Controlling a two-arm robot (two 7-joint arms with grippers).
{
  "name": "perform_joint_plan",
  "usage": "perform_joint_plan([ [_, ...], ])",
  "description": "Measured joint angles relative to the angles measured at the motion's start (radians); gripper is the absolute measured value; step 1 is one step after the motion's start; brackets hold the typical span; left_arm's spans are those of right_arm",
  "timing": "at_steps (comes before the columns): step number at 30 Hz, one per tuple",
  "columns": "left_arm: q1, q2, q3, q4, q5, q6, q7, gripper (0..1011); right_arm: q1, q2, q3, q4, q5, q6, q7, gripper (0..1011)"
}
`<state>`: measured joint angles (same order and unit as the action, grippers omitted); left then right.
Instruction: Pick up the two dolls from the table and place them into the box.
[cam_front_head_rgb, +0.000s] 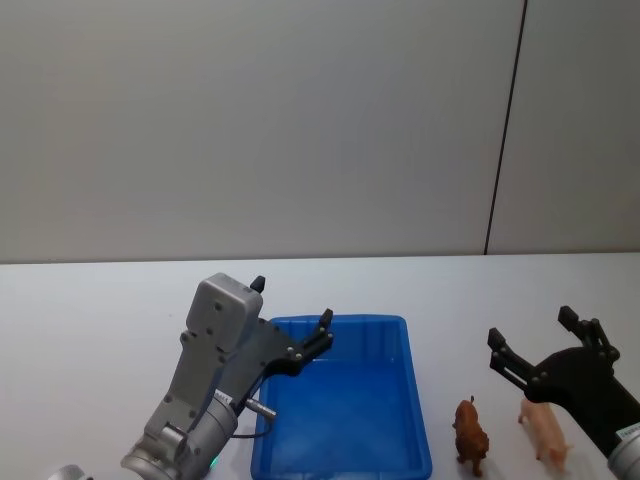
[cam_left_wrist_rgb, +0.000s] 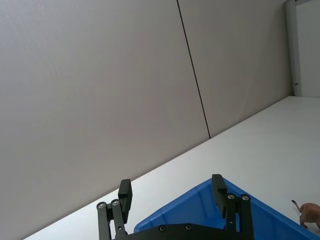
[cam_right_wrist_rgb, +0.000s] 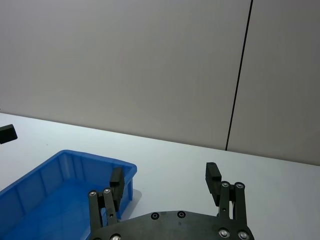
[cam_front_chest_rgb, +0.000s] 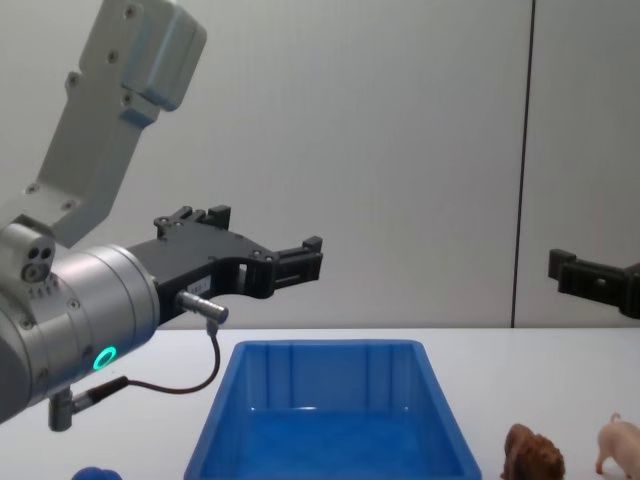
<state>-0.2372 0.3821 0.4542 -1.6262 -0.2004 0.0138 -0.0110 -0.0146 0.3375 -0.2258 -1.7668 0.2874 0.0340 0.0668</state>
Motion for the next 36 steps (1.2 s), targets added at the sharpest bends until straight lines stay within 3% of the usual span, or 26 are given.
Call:
perform_joint_plan([
  [23,0.0,0.0,0.0,0.0,0.0,0.0,0.0,1001,0.002,0.0,0.001,0.003,0.0,0.003,0.001,1001],
  [36,0.0,0.0,0.0,0.0,0.0,0.0,0.0,1001,0.015,0.019,0.017,0.043,-0.007,0.063,0.035,1001],
])
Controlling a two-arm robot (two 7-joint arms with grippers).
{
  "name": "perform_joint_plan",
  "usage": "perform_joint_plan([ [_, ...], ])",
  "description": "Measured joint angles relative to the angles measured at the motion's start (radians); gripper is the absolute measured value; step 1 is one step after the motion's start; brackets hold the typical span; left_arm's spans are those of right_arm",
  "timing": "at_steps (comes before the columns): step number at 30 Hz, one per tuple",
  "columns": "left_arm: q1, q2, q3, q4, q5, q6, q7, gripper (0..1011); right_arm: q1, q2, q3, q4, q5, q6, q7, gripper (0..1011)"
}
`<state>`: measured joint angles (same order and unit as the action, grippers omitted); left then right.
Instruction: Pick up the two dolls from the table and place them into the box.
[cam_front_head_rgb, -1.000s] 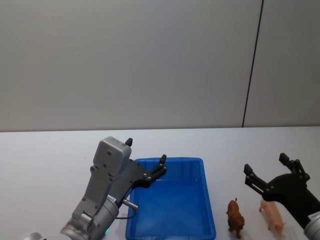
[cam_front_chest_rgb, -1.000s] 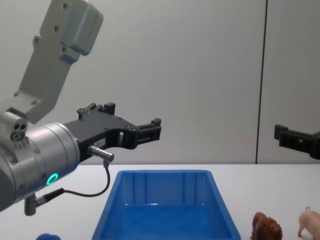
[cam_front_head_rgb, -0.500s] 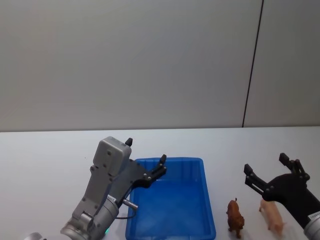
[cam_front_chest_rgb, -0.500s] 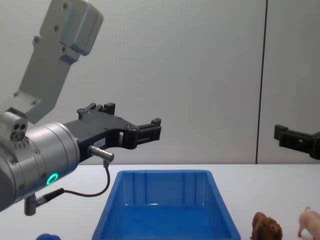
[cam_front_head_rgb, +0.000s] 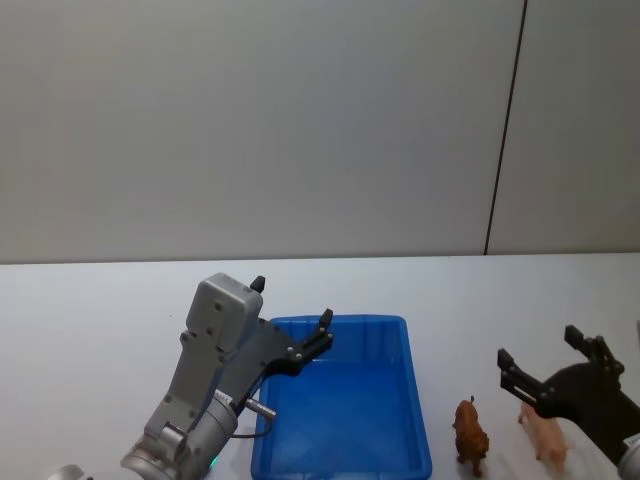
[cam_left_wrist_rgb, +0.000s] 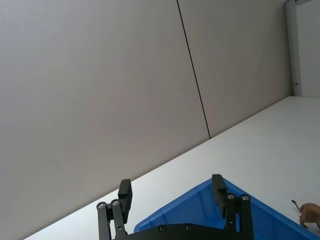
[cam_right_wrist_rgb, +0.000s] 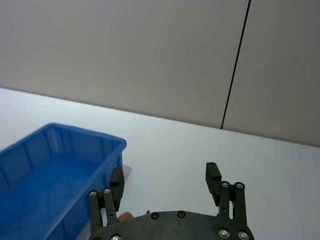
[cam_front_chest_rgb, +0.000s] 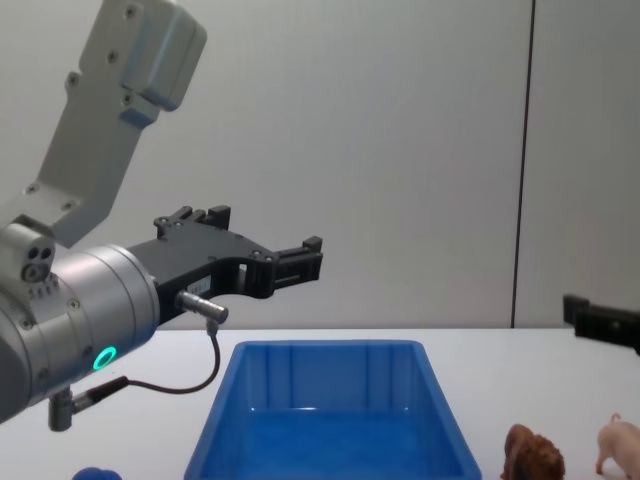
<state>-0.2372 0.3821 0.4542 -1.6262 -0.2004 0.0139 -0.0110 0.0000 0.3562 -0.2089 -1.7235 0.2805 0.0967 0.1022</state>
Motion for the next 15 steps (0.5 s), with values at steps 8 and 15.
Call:
perform_joint_plan([
  [8,0.0,0.0,0.0,0.0,0.0,0.0,0.0,1001,0.001,0.016,0.01,0.039,-0.002,0.044,0.027,1001],
  [15,0.0,0.0,0.0,0.0,0.0,0.0,0.0,1001,0.001,0.019,0.011,0.071,-0.004,0.079,0.043,1001],
])
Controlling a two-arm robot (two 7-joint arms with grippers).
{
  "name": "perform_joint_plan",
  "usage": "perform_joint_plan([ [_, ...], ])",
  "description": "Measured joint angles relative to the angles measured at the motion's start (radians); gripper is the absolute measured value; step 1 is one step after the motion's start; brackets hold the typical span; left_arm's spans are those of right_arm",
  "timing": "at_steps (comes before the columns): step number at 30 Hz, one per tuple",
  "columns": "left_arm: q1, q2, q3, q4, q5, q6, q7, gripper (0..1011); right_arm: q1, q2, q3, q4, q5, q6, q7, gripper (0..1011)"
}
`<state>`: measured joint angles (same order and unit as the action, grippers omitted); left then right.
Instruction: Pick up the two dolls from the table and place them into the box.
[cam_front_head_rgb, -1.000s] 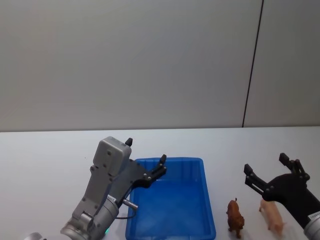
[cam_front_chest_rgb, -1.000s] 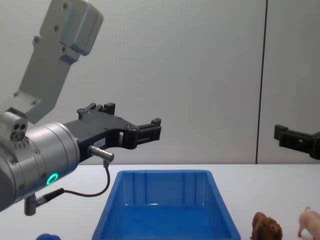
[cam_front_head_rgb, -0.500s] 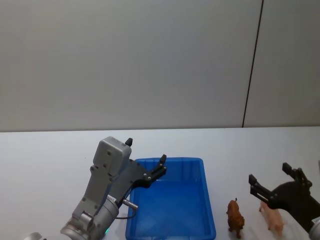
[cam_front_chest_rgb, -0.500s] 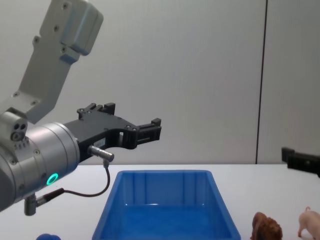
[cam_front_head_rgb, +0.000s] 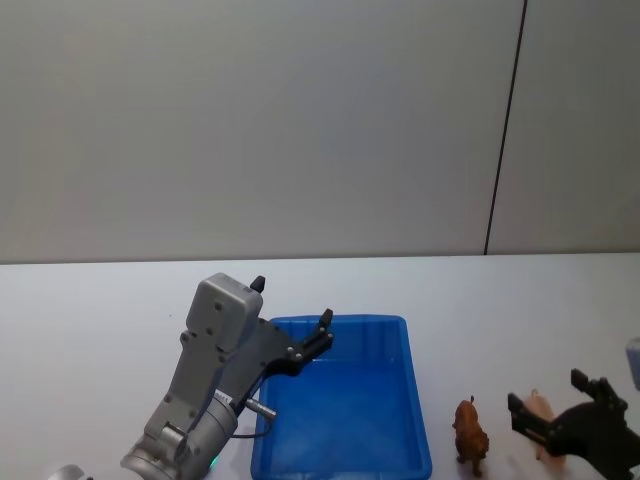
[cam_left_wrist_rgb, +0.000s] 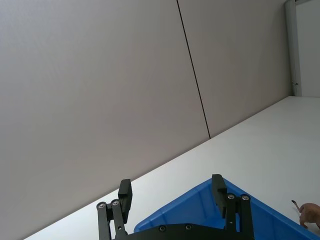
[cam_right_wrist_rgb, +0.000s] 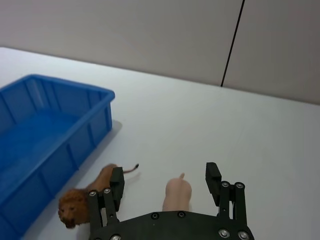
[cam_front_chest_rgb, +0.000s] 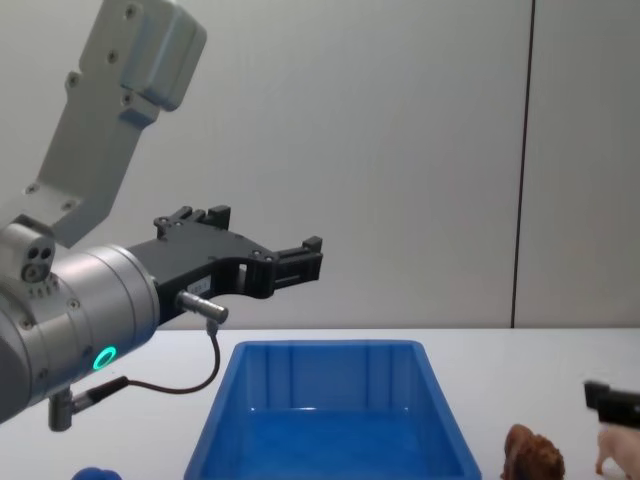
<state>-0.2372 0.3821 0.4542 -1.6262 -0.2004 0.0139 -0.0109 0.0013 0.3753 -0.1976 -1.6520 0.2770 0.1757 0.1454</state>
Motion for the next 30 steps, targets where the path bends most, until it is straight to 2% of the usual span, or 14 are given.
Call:
perform_joint_plan([
  [17,0.0,0.0,0.0,0.0,0.0,0.0,0.0,1001,0.027,-0.021,-0.01,0.107,0.011,0.083,0.03,995],
  [21,0.0,0.0,0.0,0.0,0.0,0.0,0.0,1002,0.035,-0.027,-0.012,0.125,0.015,0.094,0.033,915],
  [30,0.0,0.0,0.0,0.0,0.0,0.0,0.0,1001,0.045,-0.037,-0.016,0.146,0.013,0.098,0.03,643],
])
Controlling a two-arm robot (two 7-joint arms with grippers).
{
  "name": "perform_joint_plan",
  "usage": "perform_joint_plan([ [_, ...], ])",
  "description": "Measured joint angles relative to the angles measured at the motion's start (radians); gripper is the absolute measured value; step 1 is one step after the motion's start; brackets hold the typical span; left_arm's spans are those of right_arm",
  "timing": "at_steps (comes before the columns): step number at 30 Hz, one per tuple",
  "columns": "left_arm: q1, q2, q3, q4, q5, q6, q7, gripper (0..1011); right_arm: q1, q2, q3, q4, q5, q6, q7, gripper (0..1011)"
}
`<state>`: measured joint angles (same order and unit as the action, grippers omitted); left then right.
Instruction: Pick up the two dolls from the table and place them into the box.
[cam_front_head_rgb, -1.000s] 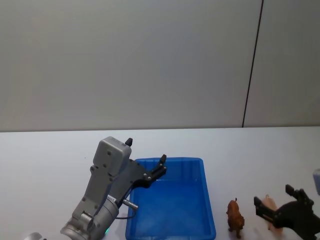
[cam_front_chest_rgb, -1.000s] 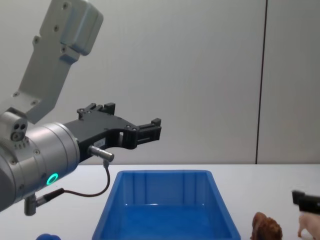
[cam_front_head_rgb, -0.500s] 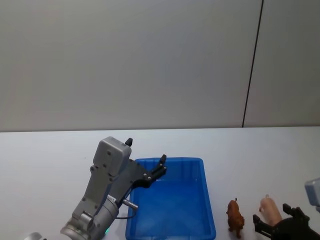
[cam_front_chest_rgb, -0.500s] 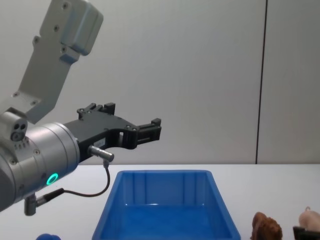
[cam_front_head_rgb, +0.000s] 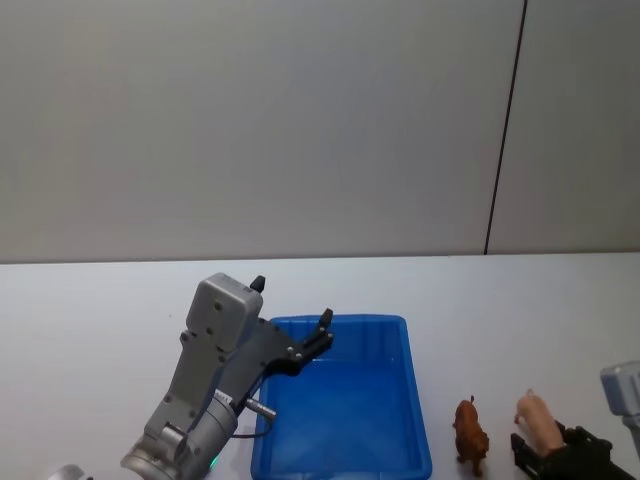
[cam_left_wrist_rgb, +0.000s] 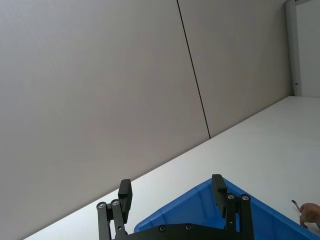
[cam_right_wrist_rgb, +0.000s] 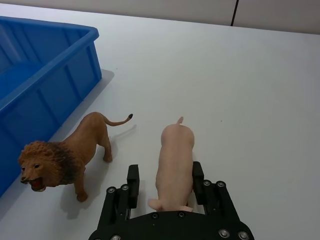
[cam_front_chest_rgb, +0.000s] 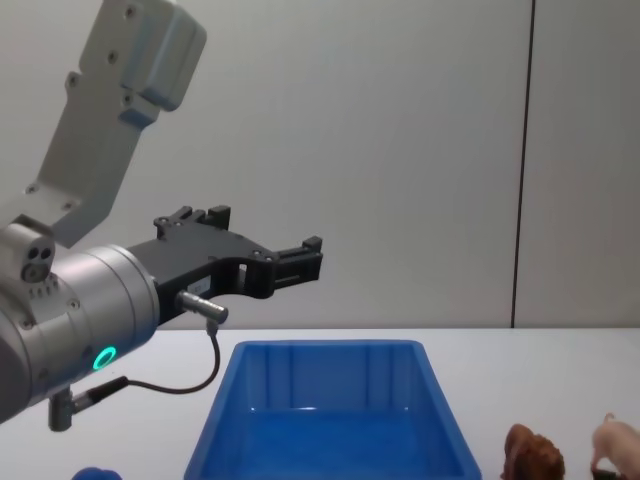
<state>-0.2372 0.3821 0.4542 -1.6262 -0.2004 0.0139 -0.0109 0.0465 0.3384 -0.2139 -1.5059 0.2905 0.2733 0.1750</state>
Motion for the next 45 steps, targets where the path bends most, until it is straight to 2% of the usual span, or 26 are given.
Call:
perform_joint_plan([
  [2,0.0,0.0,0.0,0.0,0.0,0.0,0.0,1001,0.001,-0.001,-0.001,0.0,-0.004,-0.003,-0.003,605],
  [6,0.0,0.0,0.0,0.0,0.0,0.0,0.0,1001,0.001,-0.003,-0.003,-0.001,-0.025,-0.02,-0.015,444],
  [10,0.0,0.0,0.0,0.0,0.0,0.0,0.0,1001,0.001,-0.003,-0.006,-0.007,-0.051,-0.041,-0.026,366],
  [21,0.0,0.0,0.0,0.0,0.0,0.0,0.0,1001,0.018,-0.009,-0.014,-0.038,-0.136,-0.114,-0.029,366],
  [26,0.0,0.0,0.0,0.0,0.0,0.0,0.0,1002,0.041,-0.017,-0.018,-0.051,-0.161,-0.136,-0.001,366],
  [28,0.0,0.0,0.0,0.0,0.0,0.0,0.0,1001,0.067,-0.028,-0.023,-0.058,-0.173,-0.144,0.033,366],
  [35,0.0,0.0,0.0,0.0,0.0,0.0,0.0,1001,0.12,-0.056,-0.034,-0.055,-0.178,-0.138,0.101,366],
  [45,0.0,0.0,0.0,0.0,0.0,0.0,0.0,1002,0.217,-0.113,-0.059,0.004,-0.161,-0.071,0.214,366],
])
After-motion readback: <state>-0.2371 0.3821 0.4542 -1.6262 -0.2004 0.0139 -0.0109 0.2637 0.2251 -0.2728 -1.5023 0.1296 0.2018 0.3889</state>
